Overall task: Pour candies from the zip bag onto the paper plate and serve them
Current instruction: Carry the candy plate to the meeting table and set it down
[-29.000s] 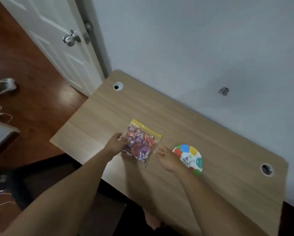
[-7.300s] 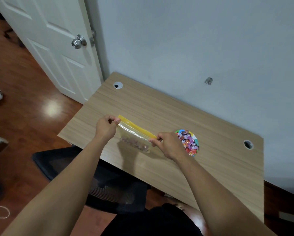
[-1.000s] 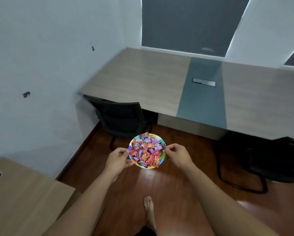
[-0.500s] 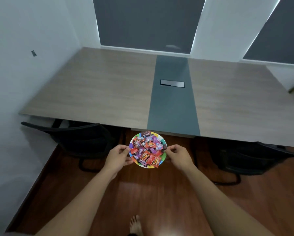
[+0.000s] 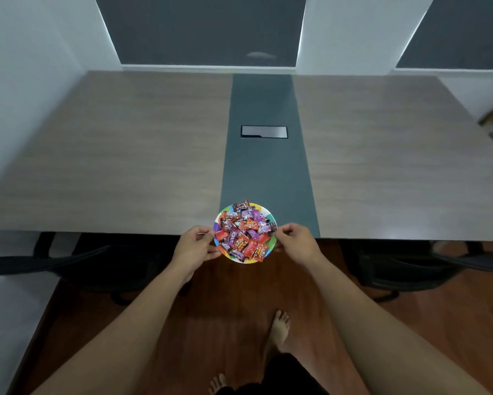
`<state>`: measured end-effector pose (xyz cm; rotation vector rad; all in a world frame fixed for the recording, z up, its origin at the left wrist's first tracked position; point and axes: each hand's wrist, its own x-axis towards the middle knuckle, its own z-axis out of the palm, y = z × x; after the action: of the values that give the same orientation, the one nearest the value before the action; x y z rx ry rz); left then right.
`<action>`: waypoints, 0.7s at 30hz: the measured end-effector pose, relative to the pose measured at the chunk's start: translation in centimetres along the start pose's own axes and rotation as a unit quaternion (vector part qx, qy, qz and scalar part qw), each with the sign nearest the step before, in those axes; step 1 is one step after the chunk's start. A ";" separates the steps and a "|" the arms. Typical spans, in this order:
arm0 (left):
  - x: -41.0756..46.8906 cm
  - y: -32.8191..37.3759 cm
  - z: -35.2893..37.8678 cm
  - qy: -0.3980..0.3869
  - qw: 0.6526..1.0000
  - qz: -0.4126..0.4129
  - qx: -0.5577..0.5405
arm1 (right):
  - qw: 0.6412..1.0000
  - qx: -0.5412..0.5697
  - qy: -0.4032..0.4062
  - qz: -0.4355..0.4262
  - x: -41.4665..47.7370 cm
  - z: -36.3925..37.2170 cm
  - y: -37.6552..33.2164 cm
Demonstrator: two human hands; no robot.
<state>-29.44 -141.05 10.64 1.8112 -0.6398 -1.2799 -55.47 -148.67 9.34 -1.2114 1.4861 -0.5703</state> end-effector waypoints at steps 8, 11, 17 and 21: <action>7.6 5.7 5.9 0.037 0.999 -0.017 -0.021 | 0.999 0.010 -0.040 0.003 10.7 -5.1 -4.1; 9.6 7.9 7.8 0.046 0.998 -0.011 -0.031 | 0.998 0.008 -0.056 -0.004 13.8 -7.0 -5.7; 14.4 11.3 10.1 0.047 0.998 -0.015 -0.029 | 0.997 0.000 -0.075 -0.006 19.4 -9.3 -7.6; 18.2 13.8 11.2 0.049 0.999 -0.006 -0.012 | 0.997 0.004 -0.074 -0.004 23.4 -10.0 -9.4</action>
<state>-32.74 -166.30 10.91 1.8478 -0.5582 -1.1946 -58.69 -175.60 10.30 -1.2263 1.3543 -0.4809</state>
